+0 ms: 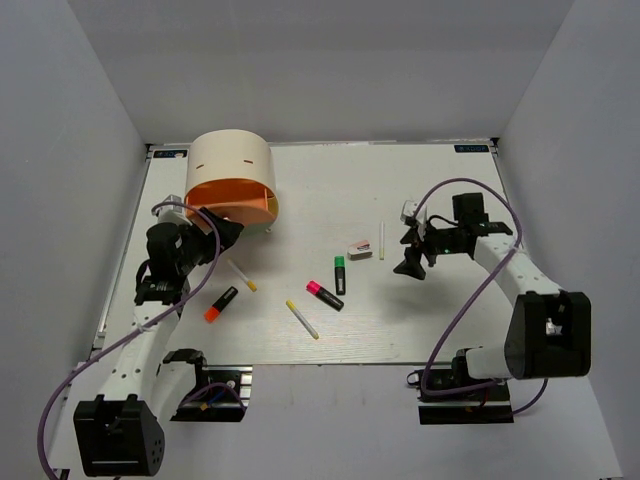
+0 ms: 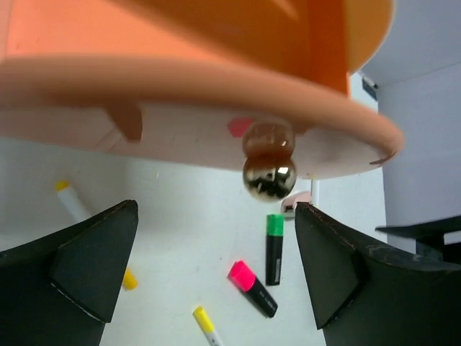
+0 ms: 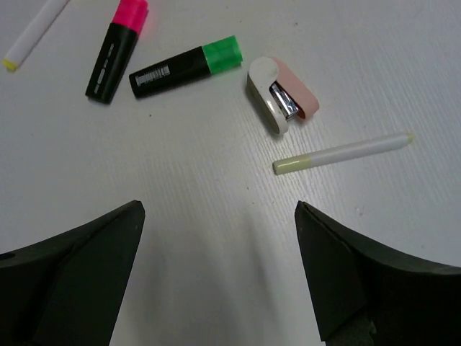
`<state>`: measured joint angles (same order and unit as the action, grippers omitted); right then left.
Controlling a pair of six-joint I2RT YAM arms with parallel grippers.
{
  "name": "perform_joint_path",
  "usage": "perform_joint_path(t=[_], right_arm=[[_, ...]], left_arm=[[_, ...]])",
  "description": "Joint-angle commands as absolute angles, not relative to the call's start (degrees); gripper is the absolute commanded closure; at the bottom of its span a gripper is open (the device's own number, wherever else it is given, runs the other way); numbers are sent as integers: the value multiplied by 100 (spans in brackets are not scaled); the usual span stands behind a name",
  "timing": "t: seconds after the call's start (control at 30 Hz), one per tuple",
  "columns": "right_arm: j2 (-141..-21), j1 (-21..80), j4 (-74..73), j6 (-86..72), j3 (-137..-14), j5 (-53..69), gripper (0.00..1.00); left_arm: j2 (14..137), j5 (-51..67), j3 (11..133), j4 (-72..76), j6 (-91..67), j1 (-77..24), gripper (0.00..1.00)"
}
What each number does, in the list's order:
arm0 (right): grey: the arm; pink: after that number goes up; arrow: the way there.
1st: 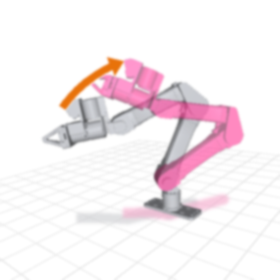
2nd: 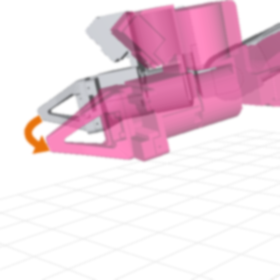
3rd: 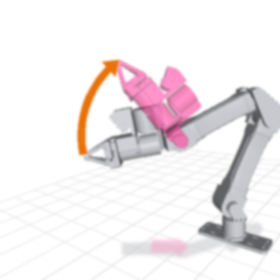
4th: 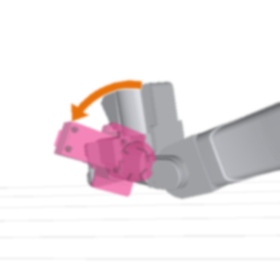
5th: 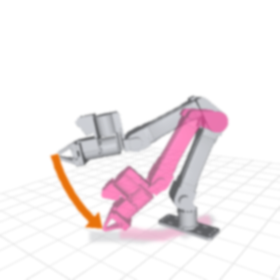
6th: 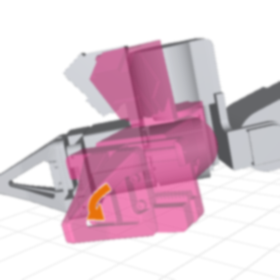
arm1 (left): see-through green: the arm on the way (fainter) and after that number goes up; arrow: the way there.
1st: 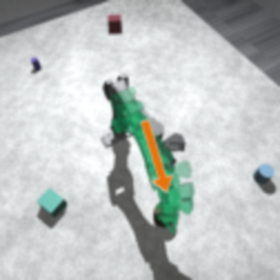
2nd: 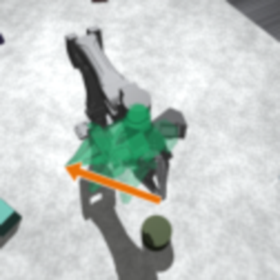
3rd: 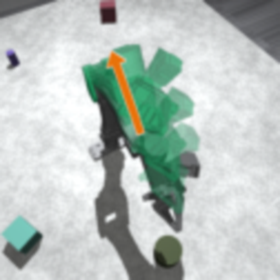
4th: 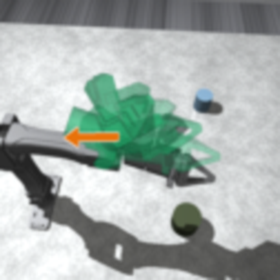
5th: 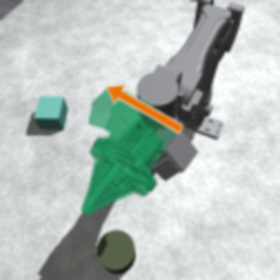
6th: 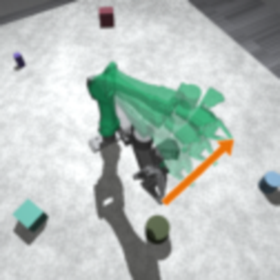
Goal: Sort the stationery into containers
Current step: Open the drawer in the storage box, then pick up the stationery from the center of the board.
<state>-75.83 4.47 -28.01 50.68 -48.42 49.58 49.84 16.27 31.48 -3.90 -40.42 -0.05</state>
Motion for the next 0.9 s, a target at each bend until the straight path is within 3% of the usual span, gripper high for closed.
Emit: perform_joint_path(t=[0.0,0.3,0.57,0.87], right_arm=[[-8067,719,-3276,6862,-5466,5143,9],[-9851,1370,-3612,7910,-7055,4474,9],[-10845,1942,-4526,8710,-7901,4255,11],[-11223,2390,-3701,7982,-7638,3622,19]], left_arm=[[4659,1600,3340,-992,-3667,26,0],[3535,1249,3384,-3417,-3611,-52,0],[2900,1476,3252,-4033,-4306,18,0],[2855,1477,2971,-4148,-4720,18,1]])
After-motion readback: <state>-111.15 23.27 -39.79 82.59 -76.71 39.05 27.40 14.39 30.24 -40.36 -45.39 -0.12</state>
